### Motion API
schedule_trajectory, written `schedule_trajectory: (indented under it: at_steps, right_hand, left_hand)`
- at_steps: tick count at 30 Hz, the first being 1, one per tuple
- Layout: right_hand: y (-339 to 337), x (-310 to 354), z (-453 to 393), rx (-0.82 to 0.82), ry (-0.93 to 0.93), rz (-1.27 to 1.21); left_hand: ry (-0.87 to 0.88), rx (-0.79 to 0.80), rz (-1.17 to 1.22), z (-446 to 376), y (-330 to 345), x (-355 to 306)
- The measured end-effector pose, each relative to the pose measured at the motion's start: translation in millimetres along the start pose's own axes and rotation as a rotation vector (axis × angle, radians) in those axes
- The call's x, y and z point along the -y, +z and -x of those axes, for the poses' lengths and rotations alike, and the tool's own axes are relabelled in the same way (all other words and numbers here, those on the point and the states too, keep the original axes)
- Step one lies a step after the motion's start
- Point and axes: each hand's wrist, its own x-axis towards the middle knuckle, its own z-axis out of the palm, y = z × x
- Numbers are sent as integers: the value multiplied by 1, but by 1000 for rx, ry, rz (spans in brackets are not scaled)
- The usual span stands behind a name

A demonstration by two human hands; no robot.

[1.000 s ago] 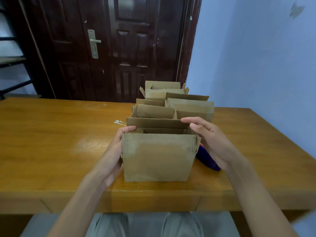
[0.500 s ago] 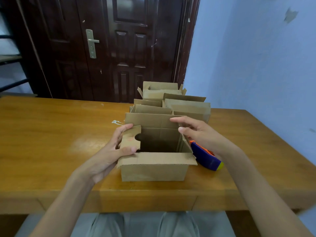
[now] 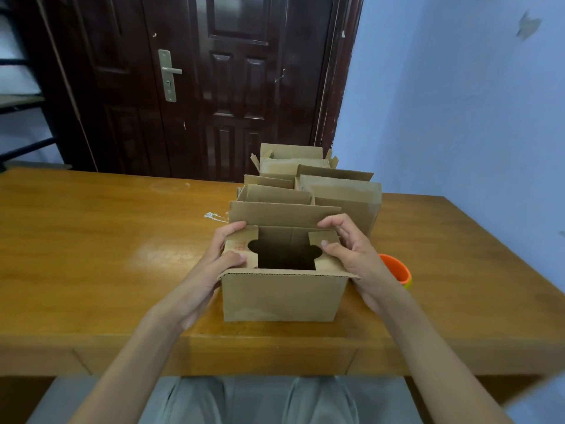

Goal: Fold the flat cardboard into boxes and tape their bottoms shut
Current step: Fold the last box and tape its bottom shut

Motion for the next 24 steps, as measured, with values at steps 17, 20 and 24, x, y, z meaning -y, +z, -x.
schedule_trajectory:
  at_steps: [17, 20, 24]
  right_hand:
    - [36, -15, 18, -299, -65, -285]
    - [38, -27, 18, -305, -153, -207]
    - [42, -35, 15, -330, -227, -176]
  left_hand:
    - [195, -344, 95, -7, 31, 31]
    - [222, -343, 100, -8, 32, 31]
    - [231, -319, 39, -9, 28, 35]
